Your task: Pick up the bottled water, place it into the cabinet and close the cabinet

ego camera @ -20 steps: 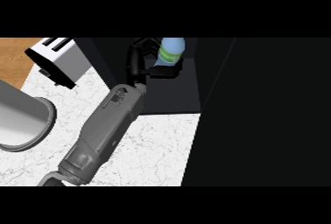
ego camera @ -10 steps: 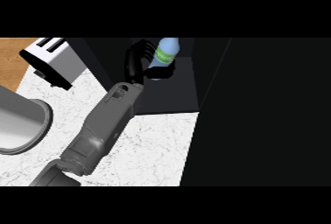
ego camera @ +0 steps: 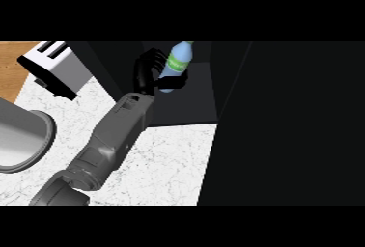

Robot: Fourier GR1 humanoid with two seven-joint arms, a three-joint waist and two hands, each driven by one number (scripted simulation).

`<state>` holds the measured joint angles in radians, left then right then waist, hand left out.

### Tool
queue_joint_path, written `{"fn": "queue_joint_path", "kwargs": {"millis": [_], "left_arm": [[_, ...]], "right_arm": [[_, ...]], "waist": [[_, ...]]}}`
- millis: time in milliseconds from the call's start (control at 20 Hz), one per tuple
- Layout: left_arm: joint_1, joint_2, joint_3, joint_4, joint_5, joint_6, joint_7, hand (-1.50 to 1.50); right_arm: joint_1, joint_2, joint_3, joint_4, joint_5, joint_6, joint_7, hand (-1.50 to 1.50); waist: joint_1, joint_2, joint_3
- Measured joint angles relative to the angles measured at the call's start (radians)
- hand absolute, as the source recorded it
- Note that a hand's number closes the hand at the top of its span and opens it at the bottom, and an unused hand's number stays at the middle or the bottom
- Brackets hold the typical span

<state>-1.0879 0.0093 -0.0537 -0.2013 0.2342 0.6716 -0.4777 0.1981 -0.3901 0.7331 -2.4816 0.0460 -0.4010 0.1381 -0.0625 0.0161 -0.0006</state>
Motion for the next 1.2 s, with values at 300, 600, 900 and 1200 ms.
{"fn": "queue_joint_path", "kwargs": {"millis": [300,600,900,1200], "left_arm": [[-0.018,-0.004,-0.016,0.076,-0.041,0.06,-0.013,-1.5],[-0.033,-0.006,-0.045,0.126,-0.084,0.114,0.002,-1.5],[-0.025,-0.009,-0.037,0.127,-0.088,0.14,-0.016,-1.5],[-0.021,-0.006,-0.016,0.098,-0.075,0.075,-0.051,-1.5]], "right_arm": [[0.006,-0.018,-0.001,-0.002,-0.003,0.0,-0.014,-1.5],[-0.003,-0.022,0.003,0.001,-0.008,0.002,-0.021,-1.5],[-0.002,-0.026,0.004,0.005,-0.013,0.004,-0.036,-1.5],[-0.009,-0.022,0.004,0.006,-0.015,0.0,-0.034,-1.5]], "waist": [[-0.011,0.004,0.0],[-0.015,0.006,0.0],[-0.019,0.008,0.0],[-0.015,0.008,-0.001]]}}
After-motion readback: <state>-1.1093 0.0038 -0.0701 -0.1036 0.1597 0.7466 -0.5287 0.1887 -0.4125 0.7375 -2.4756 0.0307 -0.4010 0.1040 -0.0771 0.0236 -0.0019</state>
